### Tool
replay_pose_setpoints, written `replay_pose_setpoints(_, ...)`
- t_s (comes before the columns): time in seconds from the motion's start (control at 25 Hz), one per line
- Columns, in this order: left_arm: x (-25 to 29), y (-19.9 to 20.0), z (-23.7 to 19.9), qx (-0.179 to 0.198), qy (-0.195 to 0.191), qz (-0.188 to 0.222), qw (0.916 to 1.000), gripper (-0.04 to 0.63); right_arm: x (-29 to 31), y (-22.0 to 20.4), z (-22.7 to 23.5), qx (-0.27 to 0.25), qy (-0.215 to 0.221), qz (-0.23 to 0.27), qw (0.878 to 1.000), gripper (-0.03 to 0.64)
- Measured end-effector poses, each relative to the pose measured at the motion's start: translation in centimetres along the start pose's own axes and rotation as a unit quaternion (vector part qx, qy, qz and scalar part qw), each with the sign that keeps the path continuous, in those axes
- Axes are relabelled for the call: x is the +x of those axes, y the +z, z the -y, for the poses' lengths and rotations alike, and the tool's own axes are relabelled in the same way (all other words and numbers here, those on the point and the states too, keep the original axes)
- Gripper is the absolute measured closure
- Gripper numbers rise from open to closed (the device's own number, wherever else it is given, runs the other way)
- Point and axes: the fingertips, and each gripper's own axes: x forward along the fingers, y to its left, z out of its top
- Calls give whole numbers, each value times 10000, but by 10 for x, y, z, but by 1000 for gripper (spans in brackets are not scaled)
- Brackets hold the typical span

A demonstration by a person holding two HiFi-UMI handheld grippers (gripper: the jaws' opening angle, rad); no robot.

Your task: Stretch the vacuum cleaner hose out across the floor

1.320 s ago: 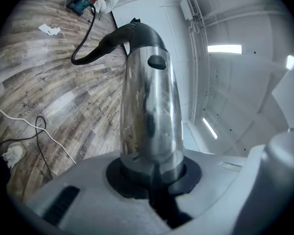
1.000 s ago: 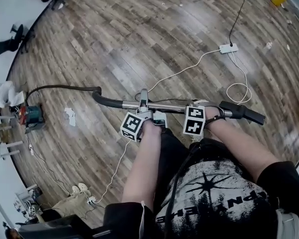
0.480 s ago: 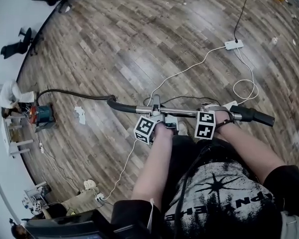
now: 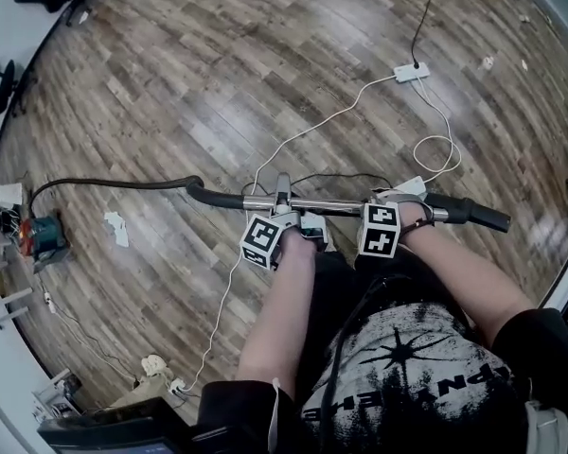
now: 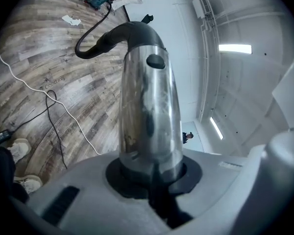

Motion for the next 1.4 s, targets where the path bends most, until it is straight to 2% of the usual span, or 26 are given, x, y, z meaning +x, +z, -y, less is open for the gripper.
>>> replay_pose_setpoints(0.32,7,-10,-20,-121,112,-268,9995,548,13,-9,-7,181,89,-147,9997,534)
replay_pose_setpoints(0.52,8,-29,-30,-188,215,-234,9993,548,15,-30,-11,162,221,-188,9994,534)
replay_pose_setpoints(0.68,20,-43,-30,-80,2,-272,9996,541,23,-48,0,50,262,-158,9995,534)
replay_pose_setpoints(0.88,37,-107,-51,221,-349,-968,9944,497,56,-106,10,-157,310,-38,9994,535)
replay_pose_setpoints(0.96,41,-132,-71,125,-393,-1233,9915,458,75,-130,10,-258,314,-66,9992,535)
replay_pose_setpoints(1.12,53,-160,-114,8,-296,-1452,9890,400,116,-161,12,-380,282,-74,9989,535)
replay_pose_setpoints(1.32,57,-194,-157,318,-113,-1889,9814,408,156,-197,32,-52,291,-150,9995,535)
replay_pose_setpoints(1.4,56,-204,-174,566,-87,-2027,9776,435,175,-210,41,10,227,-148,9996,534)
